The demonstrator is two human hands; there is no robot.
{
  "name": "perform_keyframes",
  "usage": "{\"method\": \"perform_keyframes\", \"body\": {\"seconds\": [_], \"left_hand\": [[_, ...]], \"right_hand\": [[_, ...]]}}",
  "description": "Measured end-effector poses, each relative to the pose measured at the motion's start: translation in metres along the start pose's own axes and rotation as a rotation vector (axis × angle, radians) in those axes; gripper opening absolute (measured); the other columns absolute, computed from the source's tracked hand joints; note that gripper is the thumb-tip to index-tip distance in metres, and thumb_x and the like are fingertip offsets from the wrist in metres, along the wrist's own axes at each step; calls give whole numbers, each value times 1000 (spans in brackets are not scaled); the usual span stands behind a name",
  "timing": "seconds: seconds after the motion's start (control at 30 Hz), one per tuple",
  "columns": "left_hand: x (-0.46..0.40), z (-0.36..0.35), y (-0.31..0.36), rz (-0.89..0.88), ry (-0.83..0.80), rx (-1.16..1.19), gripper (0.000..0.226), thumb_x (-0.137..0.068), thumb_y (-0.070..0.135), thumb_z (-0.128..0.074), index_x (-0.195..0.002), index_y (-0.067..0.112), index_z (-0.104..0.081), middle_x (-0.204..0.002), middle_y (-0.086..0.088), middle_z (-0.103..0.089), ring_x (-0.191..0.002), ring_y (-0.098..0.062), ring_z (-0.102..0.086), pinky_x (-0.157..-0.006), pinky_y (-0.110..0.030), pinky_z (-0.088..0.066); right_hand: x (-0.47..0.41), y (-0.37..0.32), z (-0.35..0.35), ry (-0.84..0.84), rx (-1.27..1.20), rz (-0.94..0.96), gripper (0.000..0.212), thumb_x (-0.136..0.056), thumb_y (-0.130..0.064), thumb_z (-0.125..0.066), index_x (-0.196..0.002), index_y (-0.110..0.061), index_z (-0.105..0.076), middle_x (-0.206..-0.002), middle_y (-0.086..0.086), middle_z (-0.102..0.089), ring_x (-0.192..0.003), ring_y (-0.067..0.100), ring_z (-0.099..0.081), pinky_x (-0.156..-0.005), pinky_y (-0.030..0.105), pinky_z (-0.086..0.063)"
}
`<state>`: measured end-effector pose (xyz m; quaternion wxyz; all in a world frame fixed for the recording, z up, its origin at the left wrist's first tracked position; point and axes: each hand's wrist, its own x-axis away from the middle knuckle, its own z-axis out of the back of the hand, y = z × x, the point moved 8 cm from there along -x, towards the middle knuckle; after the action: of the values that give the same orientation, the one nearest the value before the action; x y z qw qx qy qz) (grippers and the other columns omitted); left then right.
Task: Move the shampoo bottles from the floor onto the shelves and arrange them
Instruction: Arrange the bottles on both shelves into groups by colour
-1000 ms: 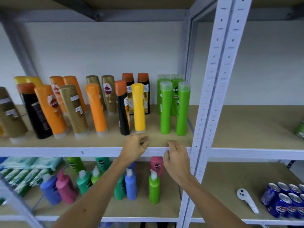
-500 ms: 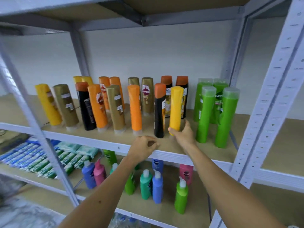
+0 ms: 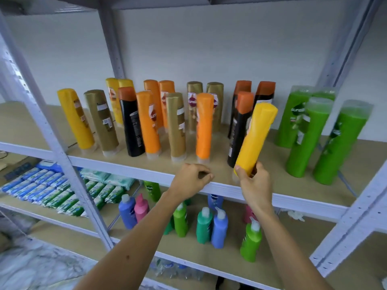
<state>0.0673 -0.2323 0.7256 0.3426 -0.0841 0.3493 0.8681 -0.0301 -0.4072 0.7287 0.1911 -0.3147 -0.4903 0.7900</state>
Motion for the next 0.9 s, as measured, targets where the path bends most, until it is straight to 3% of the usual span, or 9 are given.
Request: {"method": "perform_keyframes", "body": {"seconds": [0.13,0.43,0.53,0.63,0.77,0.9], "left_hand": [[20,56,-65,60,109,20,14,-86,21,-65,-89,14,-77,-95,7,-75,-86,-8,-67,-84,-31,-53],[79,201,-215,346,430,117,13,-86,15,-64,-82,13,-76,-86,2,-74,-81,-11,-63,-78,-20,-40],[83,223,-243,390,445,137,23,-88,19,-62,-106,9,-71,-99,-5,-74,-94,-20,-66,-87,-29,-46],[76,231,-253,403,424,148,43,-84,26,-67,-124,12,-58,-106,-6,-69,-98,-26,-62,-82,-34,-46],[53,232,-261,418,376,178,39,-79,35,-73,-107,11,-57,-92,-7,-66,-91,-30,-62,-70,-33,-47],[31,231,-261,402,357,246,42,-80,32,-74,-109,9,-54,-97,-11,-66,-94,-33,-60,-77,-39,-50]], "right_hand": [[23,-30,-62,-45,-2,37,19,-84,-29,-68,-98,-17,-62,-81,0,-69,-79,22,-65,-74,39,-52],[78,-104,-216,-75,-8,66,21,-85,-27,-68,-100,-13,-61,-81,2,-69,-75,20,-65,-70,39,-51],[91,-126,-255,-71,14,67,21,-86,-28,-68,-99,-14,-59,-82,5,-68,-76,22,-64,-70,41,-52],[100,-143,-283,-68,50,62,20,-87,-25,-67,-102,-17,-57,-83,4,-66,-76,19,-62,-68,36,-50],[107,-155,-305,-48,95,64,19,-87,-26,-66,-100,-19,-54,-80,3,-61,-73,16,-59,-68,35,-50],[106,-160,-315,-41,118,63,19,-87,-25,-64,-103,-20,-54,-83,4,-61,-76,19,-60,-70,37,-50]]}}
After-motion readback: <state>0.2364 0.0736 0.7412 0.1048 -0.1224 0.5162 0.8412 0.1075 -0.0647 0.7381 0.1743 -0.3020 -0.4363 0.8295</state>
